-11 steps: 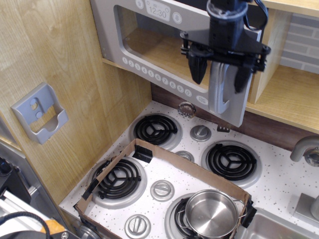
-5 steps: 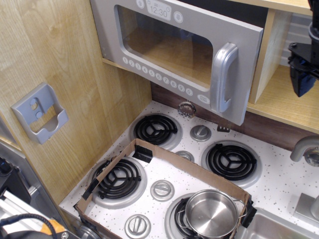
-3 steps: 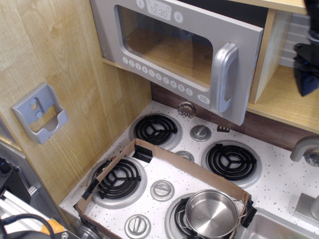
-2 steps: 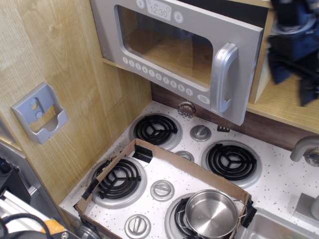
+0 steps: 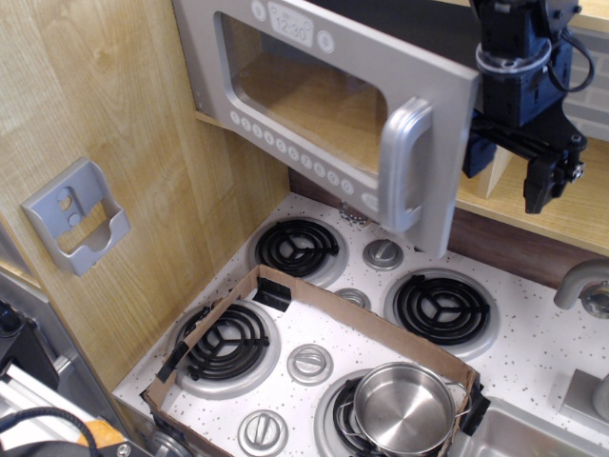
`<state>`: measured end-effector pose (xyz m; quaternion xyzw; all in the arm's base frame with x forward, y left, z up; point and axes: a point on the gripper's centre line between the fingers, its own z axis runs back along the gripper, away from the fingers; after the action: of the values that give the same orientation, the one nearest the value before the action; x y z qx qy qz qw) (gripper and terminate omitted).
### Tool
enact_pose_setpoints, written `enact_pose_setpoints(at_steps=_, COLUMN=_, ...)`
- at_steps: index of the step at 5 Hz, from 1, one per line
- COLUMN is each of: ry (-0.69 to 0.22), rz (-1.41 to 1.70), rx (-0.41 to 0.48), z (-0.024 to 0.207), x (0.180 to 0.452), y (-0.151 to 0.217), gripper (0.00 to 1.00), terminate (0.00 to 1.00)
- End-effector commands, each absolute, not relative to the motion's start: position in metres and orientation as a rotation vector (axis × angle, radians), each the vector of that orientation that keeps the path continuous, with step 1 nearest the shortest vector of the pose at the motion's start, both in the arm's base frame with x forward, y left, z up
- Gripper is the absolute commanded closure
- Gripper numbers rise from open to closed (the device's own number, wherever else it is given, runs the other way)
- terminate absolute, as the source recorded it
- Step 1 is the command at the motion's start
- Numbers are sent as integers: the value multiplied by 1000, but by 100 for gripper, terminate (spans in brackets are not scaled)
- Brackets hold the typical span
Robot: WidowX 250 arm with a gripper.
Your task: Open microwave
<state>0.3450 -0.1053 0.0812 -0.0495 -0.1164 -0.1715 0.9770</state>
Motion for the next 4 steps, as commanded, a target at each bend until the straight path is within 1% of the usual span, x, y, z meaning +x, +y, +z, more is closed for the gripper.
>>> enact_pose_setpoints(at_steps=1, ry=-236, rz=-169, rx=-65, z=110, x=297, y=-101, gripper=0, terminate=0)
enact_pose_setpoints(at_steps=2, ry=-222, rz=-101, rx=-49, z=100, x=276, y=-84, gripper=0, terminate=0)
enact_pose_setpoints(at_steps=3, ry=-214, rz=-88, rx=-51, z=108, x=290, y=-73, gripper=0, terminate=0)
enact_pose_setpoints(at_steps=4, ry=-201, rz=-79, rx=-64, z=97, x=286, y=-52, gripper=0, terminate=0)
